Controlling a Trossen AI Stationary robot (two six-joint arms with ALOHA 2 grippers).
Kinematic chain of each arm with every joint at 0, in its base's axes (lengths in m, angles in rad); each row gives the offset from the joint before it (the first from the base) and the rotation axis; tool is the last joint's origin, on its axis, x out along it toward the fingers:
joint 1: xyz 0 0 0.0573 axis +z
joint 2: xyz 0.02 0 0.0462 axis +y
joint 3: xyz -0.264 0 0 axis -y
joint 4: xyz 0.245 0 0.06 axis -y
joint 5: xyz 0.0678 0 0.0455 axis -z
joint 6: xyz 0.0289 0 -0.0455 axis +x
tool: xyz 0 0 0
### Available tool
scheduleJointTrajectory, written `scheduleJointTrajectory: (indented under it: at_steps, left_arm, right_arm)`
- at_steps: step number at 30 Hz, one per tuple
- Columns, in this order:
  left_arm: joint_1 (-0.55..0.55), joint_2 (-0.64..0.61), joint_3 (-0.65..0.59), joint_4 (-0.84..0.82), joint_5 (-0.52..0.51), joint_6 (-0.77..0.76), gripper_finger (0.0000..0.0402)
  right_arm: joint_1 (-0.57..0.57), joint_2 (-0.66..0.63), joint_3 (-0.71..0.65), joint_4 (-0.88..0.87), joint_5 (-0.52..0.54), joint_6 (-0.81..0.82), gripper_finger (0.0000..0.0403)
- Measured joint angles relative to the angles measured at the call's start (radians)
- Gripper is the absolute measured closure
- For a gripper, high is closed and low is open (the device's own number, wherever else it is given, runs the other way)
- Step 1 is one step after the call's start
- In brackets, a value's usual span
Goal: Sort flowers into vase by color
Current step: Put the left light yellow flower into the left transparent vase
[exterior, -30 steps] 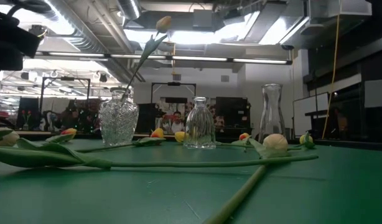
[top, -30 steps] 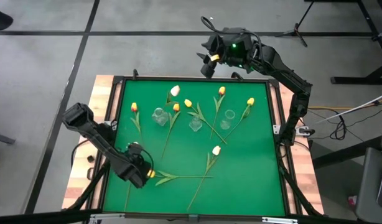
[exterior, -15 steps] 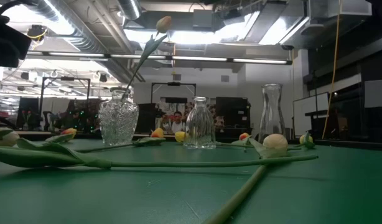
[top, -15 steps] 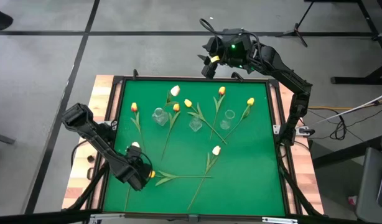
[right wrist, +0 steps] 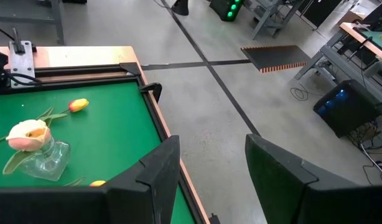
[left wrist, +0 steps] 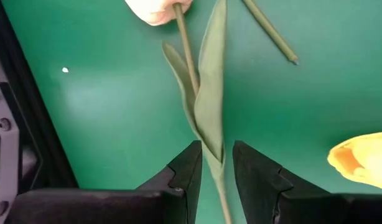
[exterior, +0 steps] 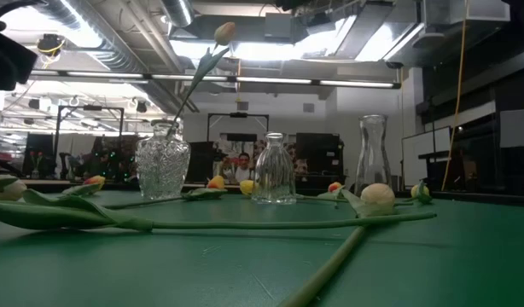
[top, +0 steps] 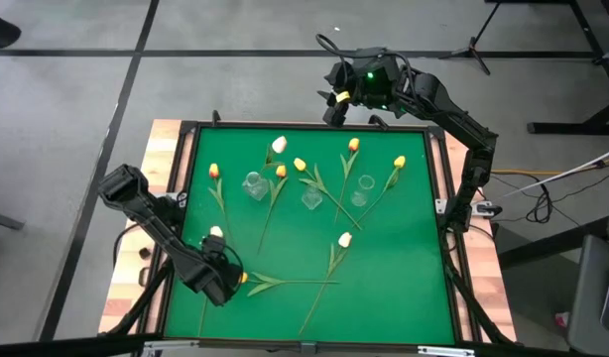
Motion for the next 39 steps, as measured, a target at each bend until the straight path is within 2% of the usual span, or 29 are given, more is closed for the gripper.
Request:
scheduleJointTrajectory:
  at_steps: [18, 33, 39]
  left_arm:
    - [-0.001, 0.051, -0.001, 0.031, 0.002, 0.028, 0.0314]
    - [-0.004, 0.050, -0.073, 0.125, 0.039, 0.052, 0.0314]
    - [-0.004, 0.050, -0.073, 0.129, 0.039, 0.053, 0.0346]
  right_arm:
    - [0.000, 0.000, 0.000, -0.014, 0.000, 0.000, 0.0219]
    - [0.000, 0.000, 0.000, -0.020, 0.000, 0.000, 0.0219]
    - [0.000, 0.000, 0.000, -0.020, 0.000, 0.000, 0.0219]
